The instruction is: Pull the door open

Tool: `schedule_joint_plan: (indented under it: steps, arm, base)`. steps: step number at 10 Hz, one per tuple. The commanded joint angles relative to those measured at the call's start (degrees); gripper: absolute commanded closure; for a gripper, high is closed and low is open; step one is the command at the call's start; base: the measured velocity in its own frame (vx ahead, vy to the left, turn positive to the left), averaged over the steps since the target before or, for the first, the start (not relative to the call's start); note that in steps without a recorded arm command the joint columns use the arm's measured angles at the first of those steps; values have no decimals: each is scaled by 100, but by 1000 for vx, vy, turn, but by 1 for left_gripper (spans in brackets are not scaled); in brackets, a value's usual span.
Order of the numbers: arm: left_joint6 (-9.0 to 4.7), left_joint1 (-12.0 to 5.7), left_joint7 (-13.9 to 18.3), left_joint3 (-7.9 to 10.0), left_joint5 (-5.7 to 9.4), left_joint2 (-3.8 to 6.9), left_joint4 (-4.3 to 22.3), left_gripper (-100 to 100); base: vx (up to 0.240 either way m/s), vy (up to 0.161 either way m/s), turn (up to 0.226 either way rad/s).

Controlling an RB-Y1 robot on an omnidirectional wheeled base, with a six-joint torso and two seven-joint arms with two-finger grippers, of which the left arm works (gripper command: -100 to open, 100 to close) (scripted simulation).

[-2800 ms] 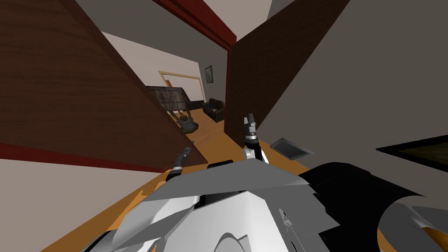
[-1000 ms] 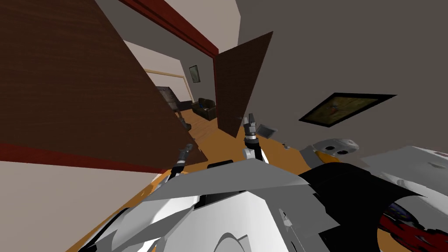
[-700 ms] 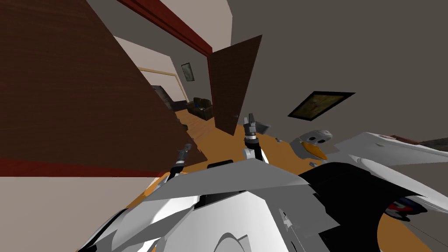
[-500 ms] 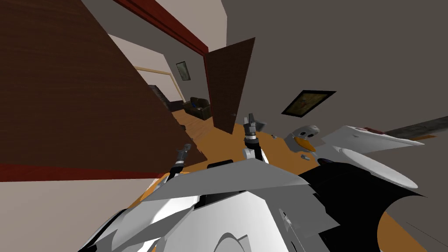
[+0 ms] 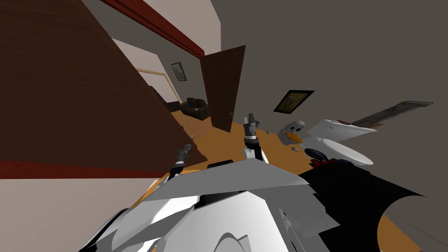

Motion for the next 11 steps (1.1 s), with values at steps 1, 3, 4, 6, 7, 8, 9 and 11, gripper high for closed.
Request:
schedule_joint_plan:
  steps: [1,3,4,6,7,8,9,11]
  arm:
    - [-10,3,-5,-20,21,-2,23,100]
    - [-28,-21,-12,-34,73,16,68,100]
    - [-38,-35,-16,-42,101,26,93,100]
    - [-57,-62,-23,-57,158,46,143,100]
    - [-67,-75,-27,-65,184,56,167,100]
    - [-75,-86,-30,-71,209,65,189,100]
    - [-83,-97,-33,-77,230,72,207,100]
    - [-93,-111,-37,-85,260,82,234,100]
  base:
    - [-192,46,-144]
    - [-188,69,-180]
    - [-206,66,-239]
    - [-213,72,-213]
    - [-223,55,-172]
    - [-216,99,-203]
    - [-232,108,-177]
    - [-201,63,-127]
